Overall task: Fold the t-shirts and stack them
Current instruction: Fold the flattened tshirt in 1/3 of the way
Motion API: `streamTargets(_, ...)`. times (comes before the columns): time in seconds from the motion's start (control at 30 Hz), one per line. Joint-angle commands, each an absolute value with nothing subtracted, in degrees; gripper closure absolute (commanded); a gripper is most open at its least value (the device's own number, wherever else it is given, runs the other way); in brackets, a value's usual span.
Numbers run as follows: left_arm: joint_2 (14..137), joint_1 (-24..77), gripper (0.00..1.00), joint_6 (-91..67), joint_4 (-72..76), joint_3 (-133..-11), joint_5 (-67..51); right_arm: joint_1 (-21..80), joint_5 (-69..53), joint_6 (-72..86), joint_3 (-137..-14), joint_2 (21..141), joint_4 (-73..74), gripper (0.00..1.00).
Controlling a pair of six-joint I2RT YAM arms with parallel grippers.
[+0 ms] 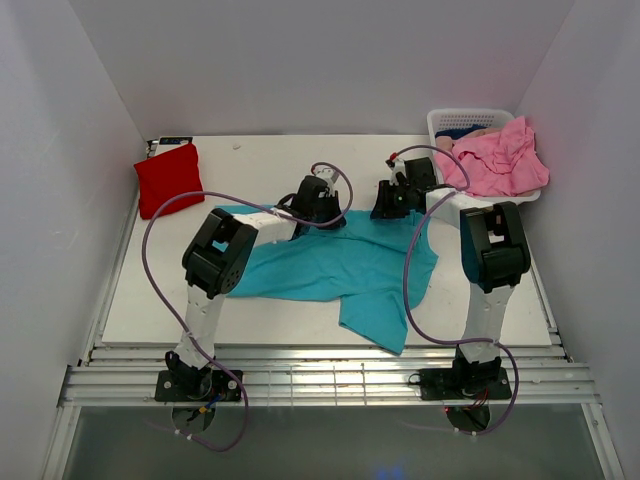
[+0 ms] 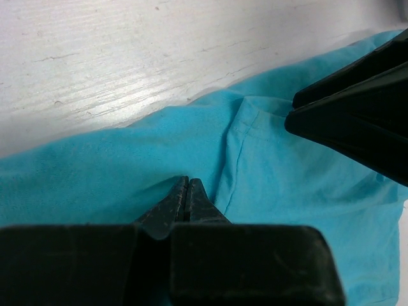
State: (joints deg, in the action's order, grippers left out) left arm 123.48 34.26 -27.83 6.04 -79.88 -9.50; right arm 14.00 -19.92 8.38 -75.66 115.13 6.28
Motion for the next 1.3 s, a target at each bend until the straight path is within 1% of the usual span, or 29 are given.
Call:
streamTargets(0.0, 123.31, 34.45, 1.00, -27.07, 5.98, -81.21, -8.96, 14.24, -21.01, 7.29, -77.79, 115.93, 6.59, 0.63)
streamTargets(0.1, 123.14, 34.45, 1.00, -27.07, 5.80, -80.86, -8.88, 14.41, -21.09, 7.12, -76.56, 115.84, 6.68, 0.68)
streamTargets(0.3, 123.05, 34.45, 1.00, -26.98, 5.36, -80.68, -8.18, 14.76, -21.09, 6.59, -74.18, 115.66, 7.12, 0.71)
streamTargets(0.43, 122.87, 34.45, 1.00, -26.63, 4.92, -80.86, -7.73, 15.20, -21.09, 5.98, -74.09, 116.10, 8.08, 0.71)
streamTargets(0.57, 122.61, 34.45, 1.00, -26.46, 4.92, -80.86, -7.56, 15.82, -20.48, 5.10, -75.32, 117.42, 9.75, 0.69)
streamTargets(0.63, 122.52, 34.45, 1.00, -26.46, 4.83, -80.86, -7.30, 16.43, -18.90, 4.92, -75.67, 117.77, 10.02, 0.79)
streamTargets(0.67, 122.52, 34.45, 1.00, -26.28, 4.75, -80.86, -7.21, 16.61, -18.20, 4.83, -75.76, 117.69, 10.19, 0.90)
streamTargets(0.7, 122.52, 34.45, 1.00, -26.19, 4.66, -80.95, -7.21, 16.70, -17.93, 4.75, -75.59, 117.42, 10.02, 0.92)
streamTargets(0.8, 122.43, 34.45, 1.00, -26.02, 4.40, -80.95, -6.94, 17.84, -16.53, 4.75, -73.57, 114.53, 8.70, 0.92)
streamTargets(1.1, 122.34, 34.45, 1.00, -25.84, 3.96, -81.12, -6.59, 23.63, -9.85, 4.31, -65.49, 97.23, 11.42, 0.92)
streamTargets(1.27, 121.99, 34.45, 1.00, -25.75, 3.78, -81.30, -6.59, 26.28, -6.16, 5.45, -61.18, 92.56, 13.62, 0.92)
